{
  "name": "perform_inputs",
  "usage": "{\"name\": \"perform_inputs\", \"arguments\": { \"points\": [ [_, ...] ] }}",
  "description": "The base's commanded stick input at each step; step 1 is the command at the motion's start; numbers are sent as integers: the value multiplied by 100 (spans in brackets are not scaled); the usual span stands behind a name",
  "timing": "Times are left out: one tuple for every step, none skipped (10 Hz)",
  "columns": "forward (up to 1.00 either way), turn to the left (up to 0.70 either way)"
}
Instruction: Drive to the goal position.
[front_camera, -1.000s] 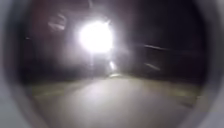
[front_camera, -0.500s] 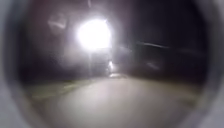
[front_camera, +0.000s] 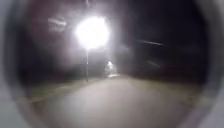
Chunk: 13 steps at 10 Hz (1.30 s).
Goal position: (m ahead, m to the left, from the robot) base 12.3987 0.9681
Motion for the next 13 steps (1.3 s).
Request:
{"name": "perform_inputs", "arguments": {
  "points": [
    [100,3],
    [100,3],
    [100,3],
    [100,3],
    [100,3],
    [100,3],
    [100,3],
    [100,3],
    [100,4],
    [100,4],
    [100,4],
    [100,4],
    [100,5]
  ]
}}
